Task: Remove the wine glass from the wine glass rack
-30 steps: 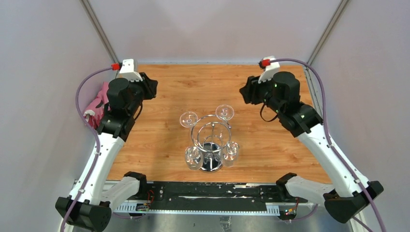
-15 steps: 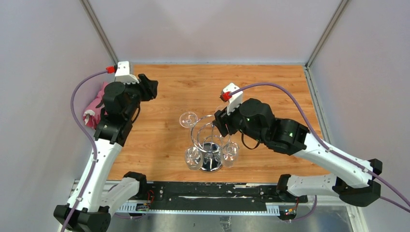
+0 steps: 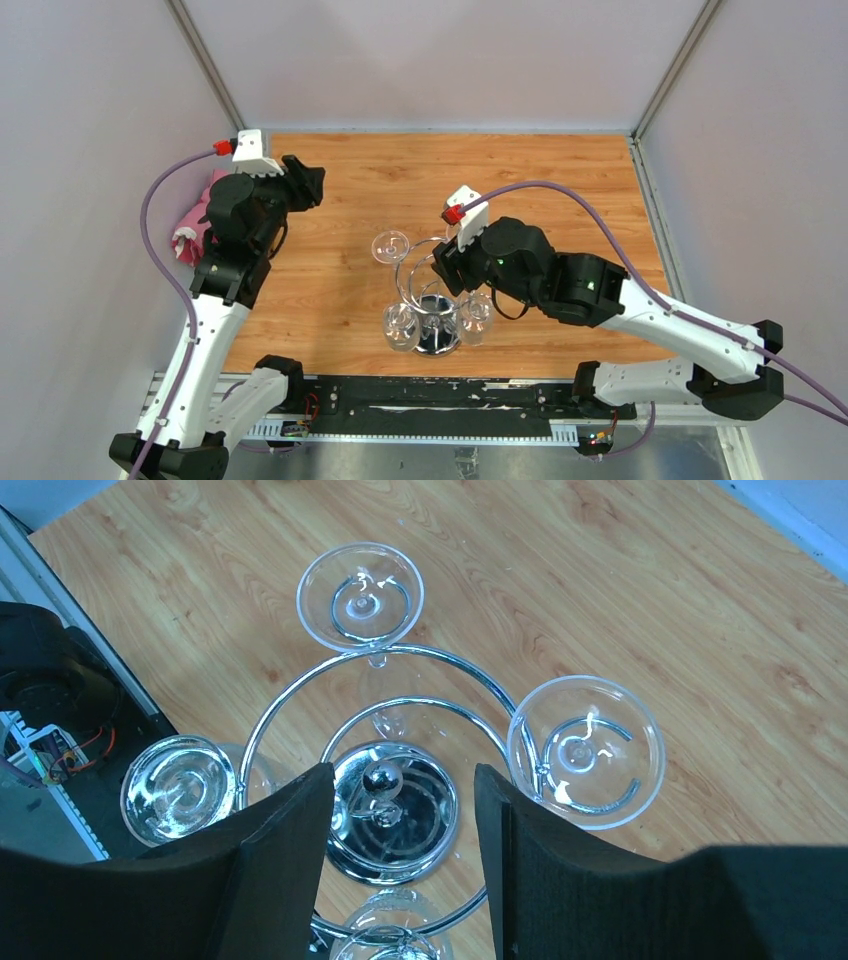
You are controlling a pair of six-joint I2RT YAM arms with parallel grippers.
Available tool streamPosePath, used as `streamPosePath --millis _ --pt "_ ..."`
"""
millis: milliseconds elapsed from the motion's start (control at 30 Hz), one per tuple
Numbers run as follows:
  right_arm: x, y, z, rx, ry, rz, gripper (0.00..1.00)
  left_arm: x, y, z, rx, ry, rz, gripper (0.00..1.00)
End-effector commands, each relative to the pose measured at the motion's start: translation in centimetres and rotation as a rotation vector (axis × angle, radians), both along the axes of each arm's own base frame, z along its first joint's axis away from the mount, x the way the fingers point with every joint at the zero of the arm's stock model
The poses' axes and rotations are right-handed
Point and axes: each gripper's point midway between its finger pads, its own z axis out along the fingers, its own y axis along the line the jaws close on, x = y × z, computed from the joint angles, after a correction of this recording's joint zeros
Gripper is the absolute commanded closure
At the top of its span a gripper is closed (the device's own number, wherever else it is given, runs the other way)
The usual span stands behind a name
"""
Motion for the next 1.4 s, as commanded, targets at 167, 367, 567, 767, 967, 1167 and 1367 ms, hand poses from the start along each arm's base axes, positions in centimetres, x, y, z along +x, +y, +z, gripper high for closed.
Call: streamPosePath --millis 167,367,567,767,967,1167,1367 --pt "0.8 2.1 -2.9 -0.019 0.008 -0.022 0.44 -0.1 0.3 -1.1 0.007 0.018 0.017 0.46" --pt "1.2 3.3 -3.6 -0.006 0.006 -0.027 0.60 0.0 0.3 -1.6 0.018 0.029 0.015 0.46" --pt "1.7 3.2 -3.2 0.001 -0.012 -0.050 0.90 0.3 0.4 -2.3 0.026 0.037 0.022 0.46" --pt "2.3 3.0 -3.1 -0.007 -0.035 -0.078 1.00 0.7 0.2 -2.6 0.011 0.041 0.018 0.50" --pt "3.6 2.6 -1.3 -0.005 -0.098 -0.140 1.00 0.9 0.1 -2.7 0.009 0.047 0.016 0.53" --pt "5.3 2.7 0.8 -0.006 -0.165 -0.171 1.00 1.1 0.2 -2.8 0.013 0.048 0.026 0.54" --pt "8.0 2.6 0.9 0.007 -0.148 -0.189 1.00 1.6 0.2 -3.2 0.021 0.056 0.031 0.55"
